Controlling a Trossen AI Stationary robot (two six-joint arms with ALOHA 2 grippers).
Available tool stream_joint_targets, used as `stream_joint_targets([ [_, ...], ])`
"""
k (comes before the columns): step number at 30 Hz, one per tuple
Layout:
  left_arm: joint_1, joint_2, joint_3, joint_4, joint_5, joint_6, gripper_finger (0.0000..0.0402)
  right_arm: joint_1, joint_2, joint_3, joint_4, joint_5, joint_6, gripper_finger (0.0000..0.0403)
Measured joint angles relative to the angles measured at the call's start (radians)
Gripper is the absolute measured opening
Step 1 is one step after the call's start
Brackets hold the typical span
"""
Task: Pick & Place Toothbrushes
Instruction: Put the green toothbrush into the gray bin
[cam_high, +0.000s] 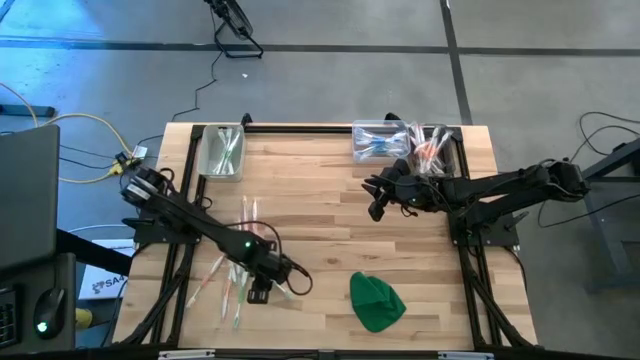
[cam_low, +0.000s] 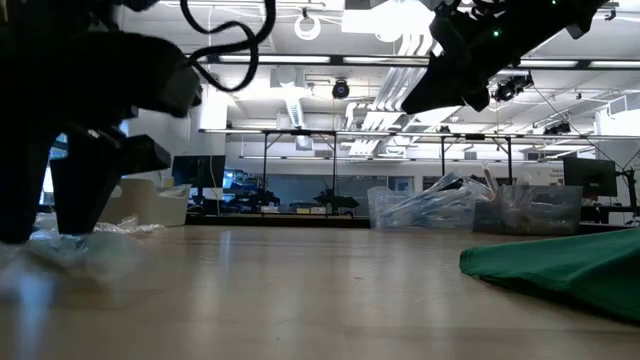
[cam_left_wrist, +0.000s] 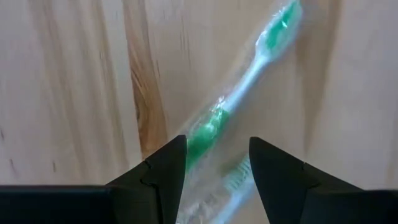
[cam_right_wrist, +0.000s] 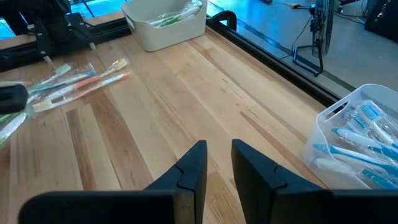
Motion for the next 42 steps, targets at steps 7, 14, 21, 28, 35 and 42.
stream_joint_targets([
  [7,0.002,0.059,0.006,0.028,-0.002,0.007,0.0173,0.0,0.0,0.0,-0.001,0.0,0.0,0.0066],
  [14,0.002,0.062,0.005,0.038,-0.177,0.007,0.0173,0.0,0.0,0.0,0.0,0.0,0.0,0.0066],
  [21,0.002,0.063,0.003,0.047,-0.318,0.006,0.0173,0.0,0.0,0.0,-0.001,0.0,0.005,0.0066],
  [28,0.022,0.064,0.002,0.047,-0.387,-0.007,0.0149,0.0,0.0,0.0,-0.001,0.0,0.007,0.0066],
  [35,0.03,0.066,0.0,0.067,-0.397,-0.006,0.008,0.0,0.0,0.0,-0.001,0.0,0.007,0.0066],
  [42,0.03,0.067,-0.001,0.079,-0.396,-0.012,0.002,0.0,0.0,0.0,-0.006,0.0,0.002,0.0066],
])
